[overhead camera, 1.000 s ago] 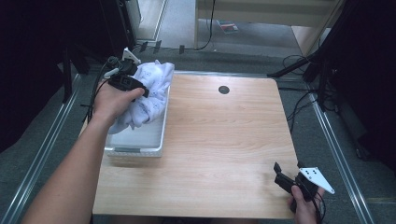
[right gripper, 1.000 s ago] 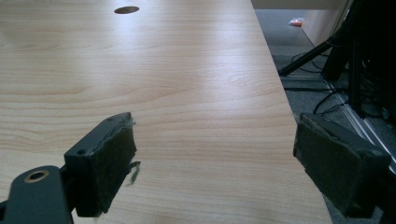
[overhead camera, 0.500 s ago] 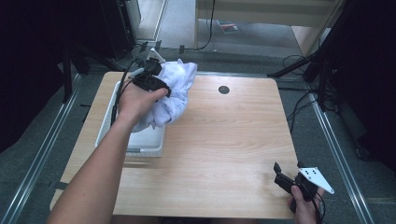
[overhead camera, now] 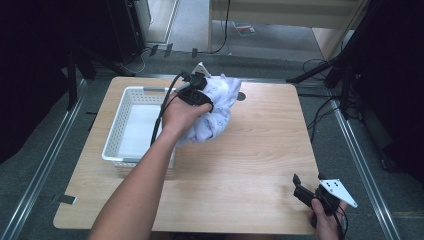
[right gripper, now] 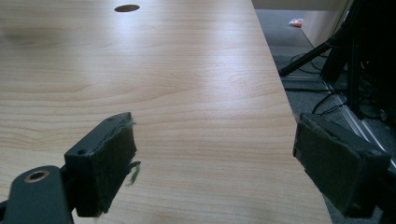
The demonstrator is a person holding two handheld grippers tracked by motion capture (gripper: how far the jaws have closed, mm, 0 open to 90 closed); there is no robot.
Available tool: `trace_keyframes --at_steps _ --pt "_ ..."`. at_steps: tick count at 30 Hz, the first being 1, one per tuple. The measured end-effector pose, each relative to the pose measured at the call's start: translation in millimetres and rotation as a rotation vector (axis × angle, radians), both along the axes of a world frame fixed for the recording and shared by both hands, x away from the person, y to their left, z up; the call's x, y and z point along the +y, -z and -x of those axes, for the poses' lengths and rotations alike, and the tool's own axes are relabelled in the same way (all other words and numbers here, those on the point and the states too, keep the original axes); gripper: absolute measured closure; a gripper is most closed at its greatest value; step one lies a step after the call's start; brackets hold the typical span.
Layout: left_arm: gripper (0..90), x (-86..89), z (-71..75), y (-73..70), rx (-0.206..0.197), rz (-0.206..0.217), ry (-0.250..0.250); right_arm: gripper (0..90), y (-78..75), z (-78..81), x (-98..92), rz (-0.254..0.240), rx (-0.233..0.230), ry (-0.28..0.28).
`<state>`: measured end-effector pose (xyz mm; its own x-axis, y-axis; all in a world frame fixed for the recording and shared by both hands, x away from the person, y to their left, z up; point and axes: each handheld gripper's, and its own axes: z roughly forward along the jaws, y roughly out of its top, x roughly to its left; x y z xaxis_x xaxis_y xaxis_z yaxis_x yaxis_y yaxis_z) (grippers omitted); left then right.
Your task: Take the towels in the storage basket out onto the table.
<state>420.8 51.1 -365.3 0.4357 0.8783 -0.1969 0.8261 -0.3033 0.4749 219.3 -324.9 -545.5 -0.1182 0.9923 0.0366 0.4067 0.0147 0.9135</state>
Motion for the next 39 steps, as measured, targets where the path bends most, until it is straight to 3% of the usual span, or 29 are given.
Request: trace_keyframes --at_steps 14,17,18,23,27,30,32,35,36,37,39 --pt "68.4 -55.8 -1.6 35.4 0.039 -0.019 0.070 13.4 0.0 -0.2 -0.2 0.001 -0.002 -0.002" --pt "68.3 -69.8 -1.6 53.1 0.053 -0.024 0.079 13.4 0.0 -0.2 0.0 -0.002 -0.003 -0.003" --pt "68.3 -69.8 -1.6 53.1 0.053 -0.024 0.079 13.4 0.0 -0.2 0.0 -0.002 -0.003 -0.003" --pt "68.0 -86.4 -0.8 85.7 0.087 -0.037 0.090 13.4 0.1 -0.2 -0.4 -0.002 -0.005 -0.005" --pt "67.7 -92.0 0.2 98.4 0.094 -0.043 0.090 13.3 0.1 -0.1 -0.9 -0.006 -0.007 -0.005" --pt "65.5 -97.7 3.2 108.5 0.075 -0.087 0.080 13.4 0.2 -0.3 -1.4 -0.010 -0.010 -0.003" --pt "57.5 -102.7 5.0 112.8 0.085 -0.095 0.101 13.3 0.1 -0.2 -1.5 -0.012 -0.009 -0.002" --pt "27.2 -105.3 6.5 110.9 0.079 -0.122 0.104 13.3 0.2 -0.3 -1.8 -0.014 -0.011 -0.006" --pt "27.2 -105.4 7.1 107.7 0.072 -0.133 0.091 13.4 0.2 -0.3 -1.9 -0.015 -0.011 -0.007" --pt "16.3 -104.4 7.2 104.8 0.074 -0.127 0.082 13.3 0.2 -0.3 -2.0 -0.015 -0.012 -0.008" --pt "9.2 -99.9 7.0 98.5 0.091 -0.099 0.071 13.4 0.2 -0.3 -1.9 -0.013 -0.012 -0.007"
